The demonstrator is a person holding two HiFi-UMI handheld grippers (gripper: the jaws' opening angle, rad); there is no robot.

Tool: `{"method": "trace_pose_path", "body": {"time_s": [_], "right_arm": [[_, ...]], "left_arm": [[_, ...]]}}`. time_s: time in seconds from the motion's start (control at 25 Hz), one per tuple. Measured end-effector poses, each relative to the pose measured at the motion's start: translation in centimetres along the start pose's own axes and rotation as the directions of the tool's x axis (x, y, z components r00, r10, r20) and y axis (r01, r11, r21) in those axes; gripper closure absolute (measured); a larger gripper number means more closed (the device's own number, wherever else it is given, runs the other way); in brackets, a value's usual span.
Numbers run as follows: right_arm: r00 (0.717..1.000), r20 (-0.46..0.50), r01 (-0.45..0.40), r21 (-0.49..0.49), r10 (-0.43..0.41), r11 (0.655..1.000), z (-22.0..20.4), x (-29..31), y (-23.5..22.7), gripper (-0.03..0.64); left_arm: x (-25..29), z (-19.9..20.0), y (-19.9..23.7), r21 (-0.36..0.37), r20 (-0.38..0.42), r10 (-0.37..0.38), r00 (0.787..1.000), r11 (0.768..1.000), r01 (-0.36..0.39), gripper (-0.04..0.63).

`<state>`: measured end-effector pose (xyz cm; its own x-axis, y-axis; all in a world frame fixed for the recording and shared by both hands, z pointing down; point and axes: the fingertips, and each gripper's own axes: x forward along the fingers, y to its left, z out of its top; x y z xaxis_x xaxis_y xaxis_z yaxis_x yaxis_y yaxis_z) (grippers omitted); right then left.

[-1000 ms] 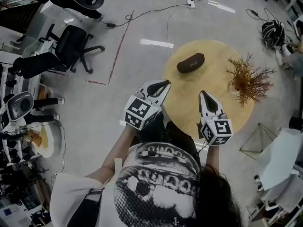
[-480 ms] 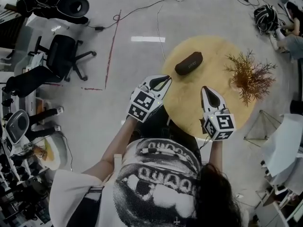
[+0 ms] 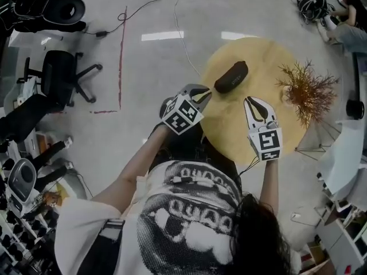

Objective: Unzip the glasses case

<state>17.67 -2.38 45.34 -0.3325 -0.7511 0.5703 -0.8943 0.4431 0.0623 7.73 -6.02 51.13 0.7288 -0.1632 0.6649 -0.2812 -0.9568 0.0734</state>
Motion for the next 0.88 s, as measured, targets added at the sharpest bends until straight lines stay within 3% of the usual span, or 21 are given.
{"method": "trace_pose_path", "body": {"time_s": [0.16,0.32,0.48,0.64,0.88], "right_arm": [[0.994,-0.102,-0.053,-0.159,0.037,0.986,-1.1,2.7,-0.1,0.549],[0.971,-0.232,-0.144,-0.362,0.06,0.921,-2.3,5.6,-0.3,0.483],[0.932,-0.353,-0.267,-0.514,0.082,0.815,-3.7,8.3,-0.7,0.435],[0.882,-0.461,-0.389,-0.592,0.099,0.705,-4.5,10.4,-1.1,0.406],[0.783,-0.613,-0.577,-0.654,0.105,0.489,-6.0,11.9,-1.6,0.377]], "left_arm": [[2.1,-0.7,0.8,0.045,-0.031,-0.066,0.997,0.997,0.068,0.568],[3.9,-1.9,1.2,0.095,-0.079,-0.126,0.989,0.987,0.133,0.547],[5.5,-3.2,1.4,0.121,-0.122,-0.164,0.979,0.976,0.179,0.526],[6.6,-4.3,1.5,0.119,-0.145,-0.192,0.971,0.97,0.21,0.523],[8.2,-4.7,1.1,0.126,-0.147,-0.229,0.962,0.961,0.248,0.522]]}}
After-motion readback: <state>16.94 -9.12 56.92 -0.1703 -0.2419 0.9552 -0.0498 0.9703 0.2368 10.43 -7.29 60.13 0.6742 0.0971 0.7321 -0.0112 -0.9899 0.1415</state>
